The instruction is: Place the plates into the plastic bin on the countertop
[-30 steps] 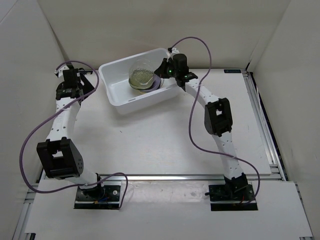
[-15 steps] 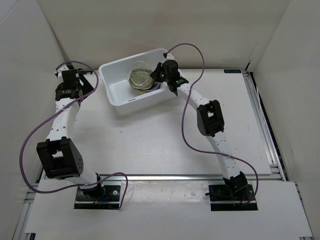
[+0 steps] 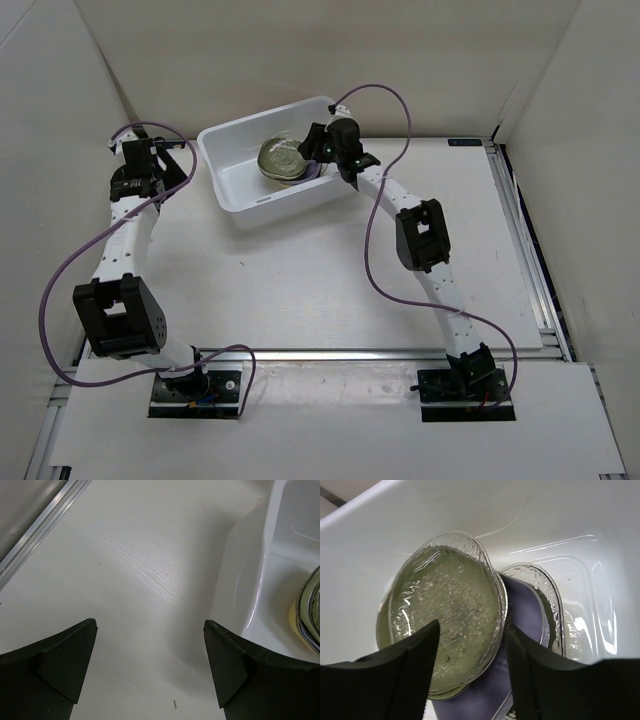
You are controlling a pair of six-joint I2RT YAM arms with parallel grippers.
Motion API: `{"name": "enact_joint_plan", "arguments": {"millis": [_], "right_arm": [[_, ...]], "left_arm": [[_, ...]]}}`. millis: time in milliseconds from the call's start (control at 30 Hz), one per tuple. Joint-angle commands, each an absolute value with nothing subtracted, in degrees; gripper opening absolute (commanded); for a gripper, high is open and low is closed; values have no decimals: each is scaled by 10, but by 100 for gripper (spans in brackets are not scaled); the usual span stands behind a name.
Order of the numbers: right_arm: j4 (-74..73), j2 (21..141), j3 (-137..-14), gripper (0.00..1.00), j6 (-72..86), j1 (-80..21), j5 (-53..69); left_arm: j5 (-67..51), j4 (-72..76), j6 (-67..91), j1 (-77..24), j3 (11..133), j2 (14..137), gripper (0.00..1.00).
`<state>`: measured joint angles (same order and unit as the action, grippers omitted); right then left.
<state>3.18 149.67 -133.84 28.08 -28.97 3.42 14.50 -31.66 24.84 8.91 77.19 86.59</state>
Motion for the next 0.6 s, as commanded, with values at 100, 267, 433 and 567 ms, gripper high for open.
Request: {"name": "enact_joint_plan", "arguments": {"millis": [100, 267, 433, 567], "right_arm": [[41, 1442, -1371, 82, 208, -292, 64], [35, 1333, -1326, 99, 137, -290, 68], [23, 1227, -1213, 99, 158, -271, 88], [-53, 1160, -1159, 99, 172, -255, 76]], "left_arm": [[125, -309, 241, 93, 771, 854, 99], [107, -309, 236, 93, 772, 854, 99], [72, -311, 236, 91, 769, 837, 99], [101, -341, 236, 74, 779, 819, 99]]}}
